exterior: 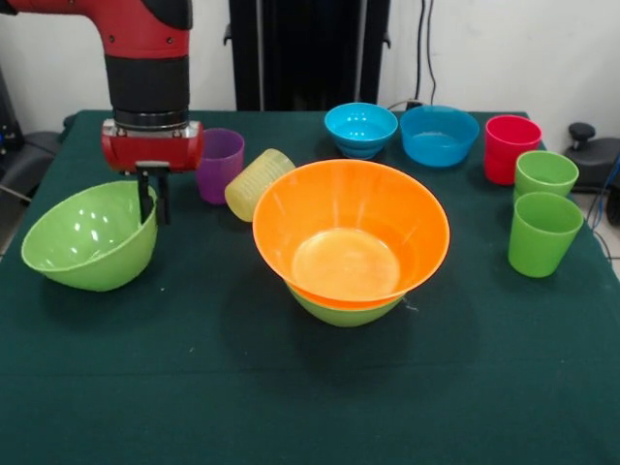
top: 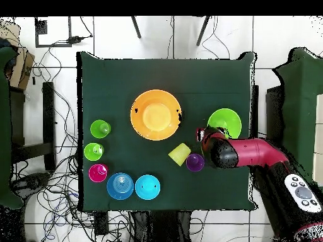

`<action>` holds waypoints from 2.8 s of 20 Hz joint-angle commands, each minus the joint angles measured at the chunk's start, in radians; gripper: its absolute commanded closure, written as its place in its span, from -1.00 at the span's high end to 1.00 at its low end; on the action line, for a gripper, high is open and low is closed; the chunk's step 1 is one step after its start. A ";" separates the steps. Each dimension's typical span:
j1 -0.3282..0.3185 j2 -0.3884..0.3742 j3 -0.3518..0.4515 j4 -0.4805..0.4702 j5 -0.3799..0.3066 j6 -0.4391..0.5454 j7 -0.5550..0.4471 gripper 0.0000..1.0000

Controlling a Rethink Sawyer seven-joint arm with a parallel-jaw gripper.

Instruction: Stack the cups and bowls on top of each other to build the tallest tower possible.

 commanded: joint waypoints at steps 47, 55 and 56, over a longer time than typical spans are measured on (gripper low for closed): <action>0.194 -0.360 -0.054 0.111 0.143 0.305 0.066 -1.00; 0.331 -0.353 -0.076 -0.017 0.193 0.459 0.060 -1.00; 0.334 -0.357 -0.070 -0.033 0.213 0.504 0.036 -1.00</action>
